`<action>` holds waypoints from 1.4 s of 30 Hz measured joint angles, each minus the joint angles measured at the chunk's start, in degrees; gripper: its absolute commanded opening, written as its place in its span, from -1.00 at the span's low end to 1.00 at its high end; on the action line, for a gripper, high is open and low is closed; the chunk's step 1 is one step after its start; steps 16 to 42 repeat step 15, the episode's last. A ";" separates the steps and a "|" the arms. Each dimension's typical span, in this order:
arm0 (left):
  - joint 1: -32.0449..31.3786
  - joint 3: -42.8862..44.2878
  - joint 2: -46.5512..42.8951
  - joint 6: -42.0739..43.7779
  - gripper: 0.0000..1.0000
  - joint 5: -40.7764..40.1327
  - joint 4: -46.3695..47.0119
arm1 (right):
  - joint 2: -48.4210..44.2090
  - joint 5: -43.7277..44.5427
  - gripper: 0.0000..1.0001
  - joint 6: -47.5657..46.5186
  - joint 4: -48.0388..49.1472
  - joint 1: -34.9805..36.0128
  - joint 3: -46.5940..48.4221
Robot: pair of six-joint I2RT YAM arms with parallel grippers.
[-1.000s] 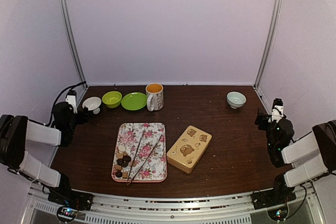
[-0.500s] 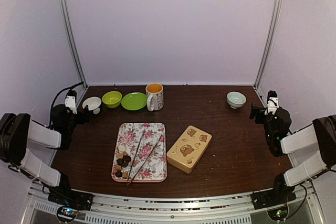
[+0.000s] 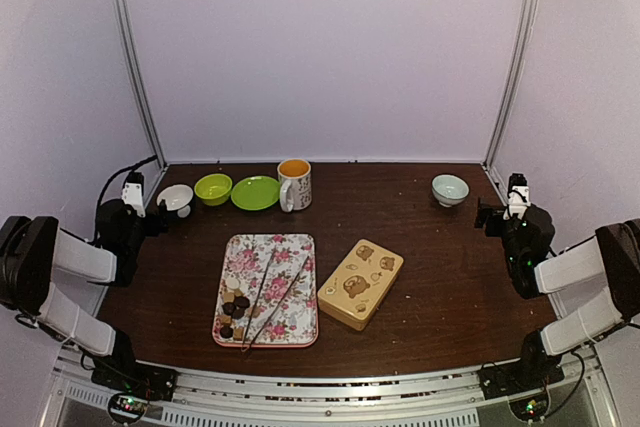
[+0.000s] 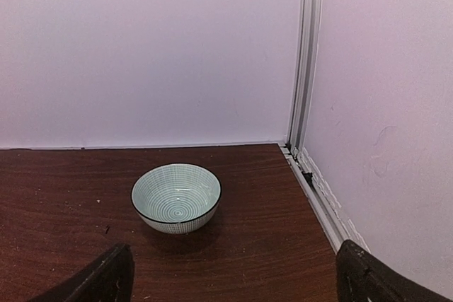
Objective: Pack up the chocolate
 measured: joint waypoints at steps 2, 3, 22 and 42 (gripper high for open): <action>0.00 0.00 0.00 -0.02 0.95 -0.24 0.00 | 0.00 0.00 1.00 0.00 0.00 0.00 0.00; 0.00 0.00 0.00 -0.02 0.96 -0.37 0.00 | 0.00 0.00 1.00 -0.02 0.00 0.00 0.00; 0.00 0.00 0.00 -0.04 0.96 -0.83 0.04 | 0.00 0.00 1.00 0.00 -0.11 0.00 0.00; 0.00 0.00 0.00 -0.04 0.96 -0.83 0.04 | 0.00 0.00 1.00 0.00 -0.11 0.00 0.00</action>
